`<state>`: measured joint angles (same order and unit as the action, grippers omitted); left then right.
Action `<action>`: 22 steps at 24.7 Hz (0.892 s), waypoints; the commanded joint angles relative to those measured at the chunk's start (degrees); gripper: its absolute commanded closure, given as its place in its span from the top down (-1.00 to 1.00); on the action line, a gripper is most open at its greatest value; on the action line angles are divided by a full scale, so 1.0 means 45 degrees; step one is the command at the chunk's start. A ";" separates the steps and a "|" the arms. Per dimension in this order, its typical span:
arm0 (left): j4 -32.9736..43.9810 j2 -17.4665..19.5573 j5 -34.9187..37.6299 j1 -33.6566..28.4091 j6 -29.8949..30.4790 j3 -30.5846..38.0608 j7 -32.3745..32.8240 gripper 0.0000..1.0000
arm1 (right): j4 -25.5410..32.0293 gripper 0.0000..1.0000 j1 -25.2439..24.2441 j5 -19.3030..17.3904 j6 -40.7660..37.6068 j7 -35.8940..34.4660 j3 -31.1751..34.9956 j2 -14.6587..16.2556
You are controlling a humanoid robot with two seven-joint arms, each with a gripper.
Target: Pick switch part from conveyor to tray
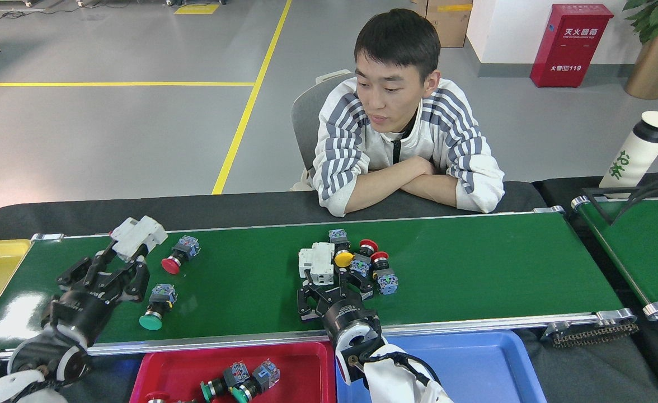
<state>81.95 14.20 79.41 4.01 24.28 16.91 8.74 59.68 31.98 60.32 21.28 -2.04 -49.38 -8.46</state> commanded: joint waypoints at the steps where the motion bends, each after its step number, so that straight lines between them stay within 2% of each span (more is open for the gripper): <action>1: 0.0870 0.0047 -0.0224 -0.0715 0.0170 0.0462 -0.0028 -0.91 | 0.1385 -0.97 0.0002 0.0033 -0.0490 -0.0250 0.0094 0.0533; 3: 0.1593 0.0008 -0.0517 -0.1555 0.0170 0.0735 -0.0028 -0.91 | 0.3163 -0.97 -0.0467 0.0013 -0.1232 -0.0250 0.0192 0.2115; 5: 0.2140 0.0027 -0.0986 -0.2238 0.0170 0.0891 -0.0008 -0.91 | 0.5389 -0.97 -0.1424 -0.0006 -0.2638 -0.0269 0.0758 0.4068; 7: 0.2413 0.0008 -0.1045 -0.2551 0.0170 0.0930 0.0011 -0.91 | 0.6776 -0.97 -0.2928 -0.0006 -0.4864 -0.0523 0.2165 0.5454; 9: 0.2491 0.0027 -0.1084 -0.2649 0.0170 0.1028 0.0011 -0.91 | 0.7381 -0.97 -0.4625 -0.0006 -0.7517 -0.0679 0.4213 0.6313; 11: 0.2511 0.0027 -0.1103 -0.2746 0.0229 0.1282 0.0011 -0.91 | 0.7401 -0.96 -0.6305 -0.0006 -1.0447 -0.0640 0.6556 0.6490; 14: 0.2882 -0.0031 -0.1318 -0.2961 0.0815 0.1458 0.0011 -0.91 | 0.7362 -0.96 -0.8279 0.0013 -1.3673 -0.0562 0.9118 0.6490; 16: 0.3351 -0.0090 -0.1357 -0.3195 0.1127 0.1438 -0.0008 -0.91 | 0.7362 -0.96 -0.9139 0.0033 -1.4728 -0.0562 1.0055 0.6490; 17: 0.3624 -0.0109 -0.1377 -0.3332 0.1342 0.1438 -0.0008 -0.90 | 0.7362 -0.96 -0.9432 0.0052 -1.4728 -0.0562 1.0290 0.6490; 18: 0.3936 -0.0167 -0.1552 -0.3488 0.1946 0.1399 -0.0028 -0.89 | 0.7362 -0.87 -0.9685 0.0052 -1.4728 -0.0562 1.0407 0.6509; 19: 0.4152 -0.0226 -0.1748 -0.3586 0.2514 0.1438 -0.0028 -0.90 | 0.7362 -0.62 -0.9822 0.0052 -1.4728 -0.0562 1.0465 0.6509; 20: 0.4366 -0.0324 -0.1904 -0.3664 0.3178 0.1419 -0.0008 -0.90 | 0.7343 0.04 -0.9901 0.0072 -1.4728 -0.0562 1.0622 0.6490; 21: 0.4406 -0.0519 -0.1924 -0.3684 0.3745 0.1341 0.0011 -0.90 | 0.7343 1.00 -0.9979 0.0052 -1.4728 -0.0582 1.0895 0.6431; 22: 0.4406 -0.0676 -0.1904 -0.3684 0.4096 0.1282 0.0011 -0.90 | 0.7323 1.00 -1.0174 0.0052 -1.4728 -0.0582 1.1188 0.6431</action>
<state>100.84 11.47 71.23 -12.70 38.53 22.69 9.09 91.97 -13.56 60.71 -44.03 -4.44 -0.57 20.40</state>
